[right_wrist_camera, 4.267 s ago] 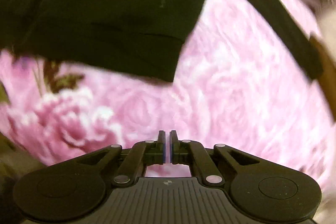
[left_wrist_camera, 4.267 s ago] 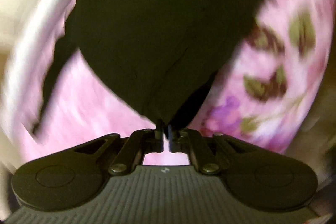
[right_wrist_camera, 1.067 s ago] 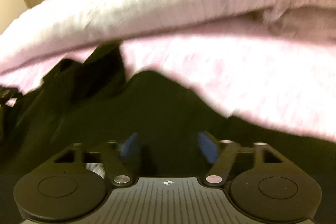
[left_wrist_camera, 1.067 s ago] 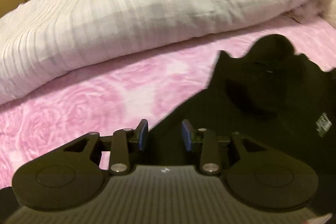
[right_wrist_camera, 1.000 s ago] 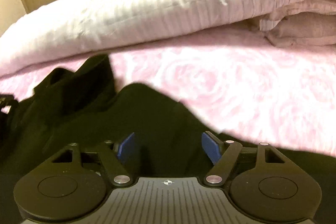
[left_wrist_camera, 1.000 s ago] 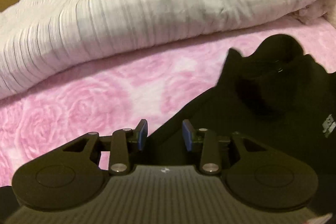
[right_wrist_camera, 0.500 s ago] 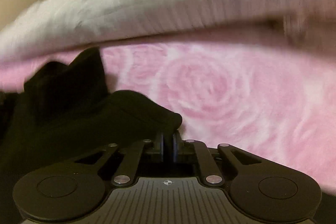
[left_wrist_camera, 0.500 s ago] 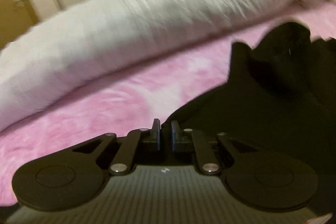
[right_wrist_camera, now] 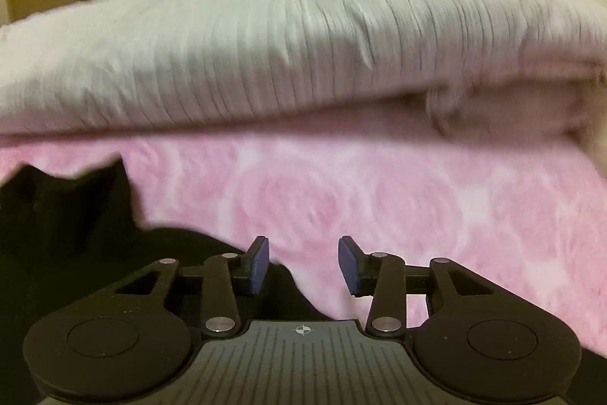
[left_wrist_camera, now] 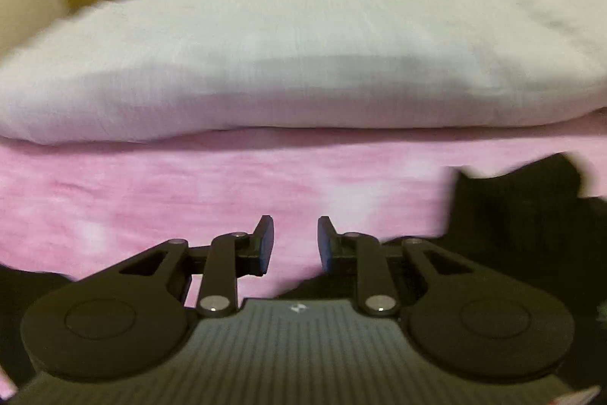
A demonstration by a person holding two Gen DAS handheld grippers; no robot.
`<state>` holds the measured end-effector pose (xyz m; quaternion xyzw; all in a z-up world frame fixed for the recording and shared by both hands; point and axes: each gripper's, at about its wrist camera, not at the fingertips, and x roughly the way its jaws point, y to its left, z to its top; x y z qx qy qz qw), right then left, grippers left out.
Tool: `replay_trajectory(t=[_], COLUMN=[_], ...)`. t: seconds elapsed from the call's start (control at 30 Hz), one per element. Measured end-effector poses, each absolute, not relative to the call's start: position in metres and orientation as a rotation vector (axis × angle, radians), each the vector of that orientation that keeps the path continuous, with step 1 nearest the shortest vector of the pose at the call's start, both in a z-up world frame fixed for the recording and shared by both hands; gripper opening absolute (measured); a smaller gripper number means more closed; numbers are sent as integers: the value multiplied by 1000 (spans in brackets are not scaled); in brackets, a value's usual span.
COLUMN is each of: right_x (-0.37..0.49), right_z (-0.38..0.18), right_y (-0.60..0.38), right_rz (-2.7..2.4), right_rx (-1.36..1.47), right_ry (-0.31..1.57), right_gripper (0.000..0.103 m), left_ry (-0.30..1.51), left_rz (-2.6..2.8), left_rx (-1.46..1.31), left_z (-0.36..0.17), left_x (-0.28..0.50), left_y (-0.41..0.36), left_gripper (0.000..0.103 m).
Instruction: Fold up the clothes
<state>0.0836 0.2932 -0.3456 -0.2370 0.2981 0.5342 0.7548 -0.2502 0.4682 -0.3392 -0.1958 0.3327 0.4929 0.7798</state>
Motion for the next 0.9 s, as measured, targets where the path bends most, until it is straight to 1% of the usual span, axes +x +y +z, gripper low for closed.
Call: replay_trajectory(t=[0.03, 0.1, 0.23, 0.37, 0.4, 0.47, 0.53, 0.63, 0.77, 0.9], right_x=[77, 57, 16, 16, 20, 27, 36, 50, 35, -5], right_z=[-342, -345, -368, -400, -393, -381, -365, -352, -360, -362], right_y=[294, 304, 339, 380, 377, 371, 359, 330, 275, 194], right_rz=[1237, 1391, 1571, 1532, 1517, 1486, 1448, 1419, 1393, 1349], right_rx=[-486, -480, -554, -574, -538, -465, -405, -381, -516, -620], right_ry=[668, 729, 759, 808, 799, 781, 753, 852, 988, 968], right_gripper=[41, 41, 38, 39, 39, 39, 39, 39, 39, 39], left_ry=[734, 767, 777, 749, 722, 646, 573, 541, 650, 790], left_rz=[976, 793, 611, 693, 708, 763, 810, 851, 877, 909], left_rx=[-434, -410, -370, -412, -446, -460, -480, -540, -569, -627], left_z=[-342, -353, -383, -404, -400, -382, -366, -352, -357, -367], left_x=[-241, -214, -162, -138, -139, -151, -165, -198, -247, -298], left_y=[463, 447, 433, 468, 475, 477, 476, 463, 396, 313], left_gripper=[14, 11, 11, 12, 12, 15, 15, 15, 15, 15])
